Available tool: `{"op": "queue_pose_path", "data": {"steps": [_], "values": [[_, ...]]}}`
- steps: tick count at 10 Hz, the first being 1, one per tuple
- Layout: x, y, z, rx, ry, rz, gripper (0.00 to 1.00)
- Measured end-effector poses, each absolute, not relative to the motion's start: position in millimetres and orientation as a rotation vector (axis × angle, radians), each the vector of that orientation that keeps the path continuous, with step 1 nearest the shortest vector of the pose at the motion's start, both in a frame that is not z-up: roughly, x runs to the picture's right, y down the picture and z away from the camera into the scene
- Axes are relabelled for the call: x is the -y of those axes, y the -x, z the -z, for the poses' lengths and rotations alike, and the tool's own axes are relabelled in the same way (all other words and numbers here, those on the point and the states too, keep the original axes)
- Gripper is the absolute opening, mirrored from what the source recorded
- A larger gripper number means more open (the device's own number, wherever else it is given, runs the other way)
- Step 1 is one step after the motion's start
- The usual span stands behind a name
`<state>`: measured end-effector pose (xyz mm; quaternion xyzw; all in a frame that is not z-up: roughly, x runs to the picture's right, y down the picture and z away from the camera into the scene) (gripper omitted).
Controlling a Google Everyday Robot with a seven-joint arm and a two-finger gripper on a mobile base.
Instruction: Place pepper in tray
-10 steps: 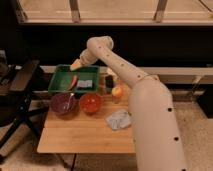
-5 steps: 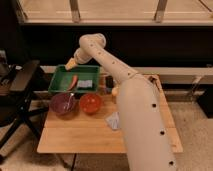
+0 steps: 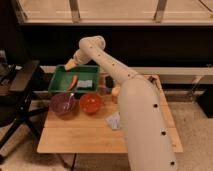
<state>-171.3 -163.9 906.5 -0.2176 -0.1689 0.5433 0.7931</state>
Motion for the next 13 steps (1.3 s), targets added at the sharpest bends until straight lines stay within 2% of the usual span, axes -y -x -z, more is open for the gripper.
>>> {"op": "queue_pose_path", "data": {"steps": [4, 13], "values": [[162.6, 185.9, -925.9, 0.398, 0.468, -1.360, 0.80], [139.9, 206.5, -946.6, 0.361, 0.564, -1.346, 0.80]]}}
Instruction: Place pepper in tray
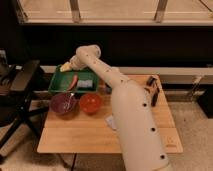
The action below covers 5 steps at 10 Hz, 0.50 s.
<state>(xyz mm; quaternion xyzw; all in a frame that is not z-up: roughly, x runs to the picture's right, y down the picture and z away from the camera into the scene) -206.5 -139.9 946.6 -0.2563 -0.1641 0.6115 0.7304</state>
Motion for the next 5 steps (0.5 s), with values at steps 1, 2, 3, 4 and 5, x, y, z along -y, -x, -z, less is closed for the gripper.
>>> {"op": "queue_pose_path", "data": {"steps": [1, 2, 3, 4, 5], "values": [[136.1, 208.8, -950.8, 0.349, 0.574, -1.337, 0.80], [132.4, 211.6, -954.8, 0.341, 0.587, -1.332, 0.80], [123.5, 214.4, -963.9, 0.333, 0.609, -1.332, 0.80], [122.8, 214.3, -964.7, 0.333, 0.612, -1.333, 0.80], [122.9, 213.3, -964.9, 0.333, 0.611, -1.334, 0.80]]}}
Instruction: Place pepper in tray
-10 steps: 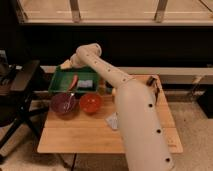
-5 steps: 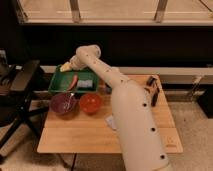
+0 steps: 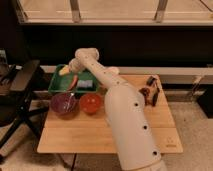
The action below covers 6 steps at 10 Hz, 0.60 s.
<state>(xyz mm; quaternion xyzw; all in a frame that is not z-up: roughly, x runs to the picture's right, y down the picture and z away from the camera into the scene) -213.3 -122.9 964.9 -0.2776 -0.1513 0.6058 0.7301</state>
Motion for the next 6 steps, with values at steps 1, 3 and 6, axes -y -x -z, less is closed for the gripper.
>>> {"op": "queue_pose_path", "data": {"steps": [1, 3, 6], "values": [[123.3, 211.3, -965.3, 0.332, 0.609, -1.335, 0.80], [123.3, 212.0, -965.1, 0.333, 0.610, -1.335, 0.80], [122.0, 210.5, -965.5, 0.330, 0.611, -1.334, 0.80]]}}
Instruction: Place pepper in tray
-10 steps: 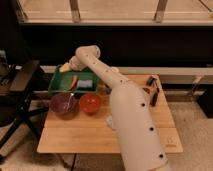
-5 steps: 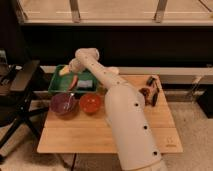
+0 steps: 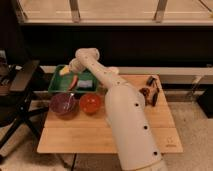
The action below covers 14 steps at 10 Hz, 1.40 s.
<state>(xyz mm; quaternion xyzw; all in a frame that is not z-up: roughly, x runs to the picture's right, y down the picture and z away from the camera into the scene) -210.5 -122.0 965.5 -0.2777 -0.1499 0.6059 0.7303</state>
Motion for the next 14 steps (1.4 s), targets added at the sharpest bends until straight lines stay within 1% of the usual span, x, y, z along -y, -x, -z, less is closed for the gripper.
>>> {"op": "queue_pose_path", "data": {"steps": [5, 8, 12, 14], "values": [[114.7, 205.6, -979.8, 0.290, 0.610, -1.319, 0.80], [103.3, 209.2, -1003.0, 0.254, 0.608, -1.278, 0.80], [88.1, 219.7, -1028.1, 0.281, 0.593, -1.211, 0.80], [80.2, 220.6, -1036.9, 0.289, 0.609, -1.211, 0.80]]}}
